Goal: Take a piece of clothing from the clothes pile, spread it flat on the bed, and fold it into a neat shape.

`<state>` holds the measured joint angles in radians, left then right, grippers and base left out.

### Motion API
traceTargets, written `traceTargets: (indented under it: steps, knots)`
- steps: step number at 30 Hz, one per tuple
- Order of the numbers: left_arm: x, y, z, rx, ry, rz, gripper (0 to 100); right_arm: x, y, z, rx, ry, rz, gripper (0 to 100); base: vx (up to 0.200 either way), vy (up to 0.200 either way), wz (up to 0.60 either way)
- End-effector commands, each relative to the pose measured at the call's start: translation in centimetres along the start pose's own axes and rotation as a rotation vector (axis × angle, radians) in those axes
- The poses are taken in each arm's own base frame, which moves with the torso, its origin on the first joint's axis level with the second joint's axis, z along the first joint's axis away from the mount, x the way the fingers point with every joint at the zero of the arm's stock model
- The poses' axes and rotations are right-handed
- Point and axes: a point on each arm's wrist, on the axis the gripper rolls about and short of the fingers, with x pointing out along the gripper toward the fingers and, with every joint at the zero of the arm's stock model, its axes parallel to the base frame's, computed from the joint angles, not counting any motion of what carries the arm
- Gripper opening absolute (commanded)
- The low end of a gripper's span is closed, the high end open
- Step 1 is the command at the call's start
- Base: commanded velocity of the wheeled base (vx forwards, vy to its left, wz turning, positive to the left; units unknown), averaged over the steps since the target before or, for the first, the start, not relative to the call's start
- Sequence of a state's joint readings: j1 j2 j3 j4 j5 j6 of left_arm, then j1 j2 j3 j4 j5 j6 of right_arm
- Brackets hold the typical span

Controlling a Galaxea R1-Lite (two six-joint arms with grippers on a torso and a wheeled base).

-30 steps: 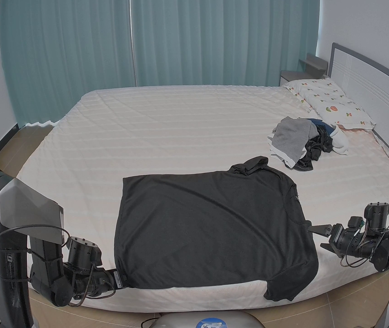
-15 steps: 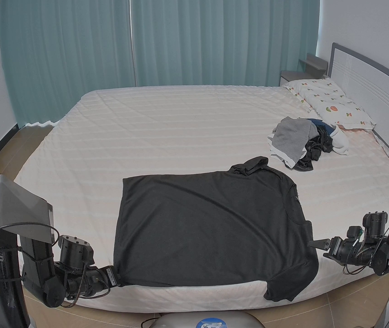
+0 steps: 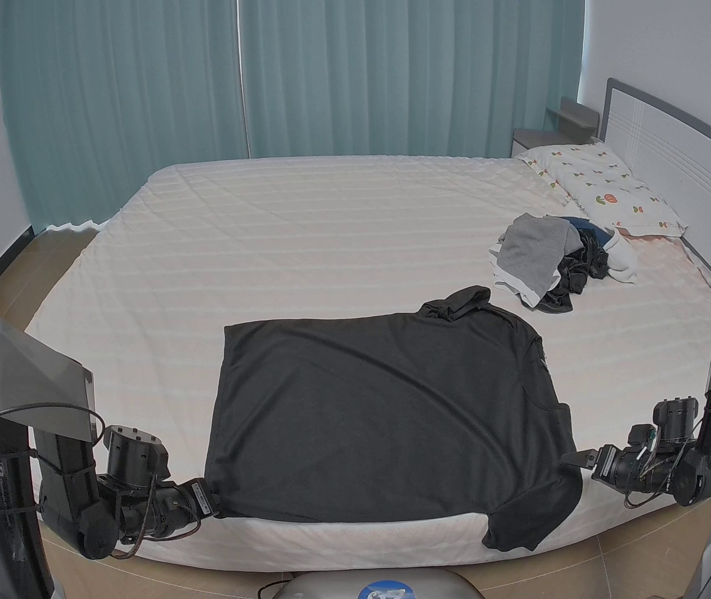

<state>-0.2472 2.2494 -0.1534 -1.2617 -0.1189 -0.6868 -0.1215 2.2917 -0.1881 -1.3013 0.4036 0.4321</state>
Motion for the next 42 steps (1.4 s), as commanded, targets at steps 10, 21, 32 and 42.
traceTargets:
  steps: [10, 21, 32, 42]
  knots:
    - [-0.4, 0.7, 0.8, -0.033, -0.015, -0.01, 0, 3.2, 0.6, 0.7, -0.045, -0.033, -0.023, 0, 0.0, 0.0, 0.0]
    - [-0.1, 1.0, 1.7, -0.067, -0.052, -0.01, 0, 5.0, 1.3, 4.5, -0.071, -0.168, 0.035, 0, 0.0, 0.0, 0.0]
    - [0.4, 1.0, 2.0, -0.11, -0.058, -0.014, 0, 7.7, 1.8, 4.9, -0.095, -0.166, 0.054, 100, 0.0, 0.0, 0.0]
    - [0.5, 1.2, 2.0, -0.115, -0.055, -0.012, 0, 2.5, 1.6, 3.7, -0.08, -0.189, 0.061, 100, 0.0, 0.0, 0.0]
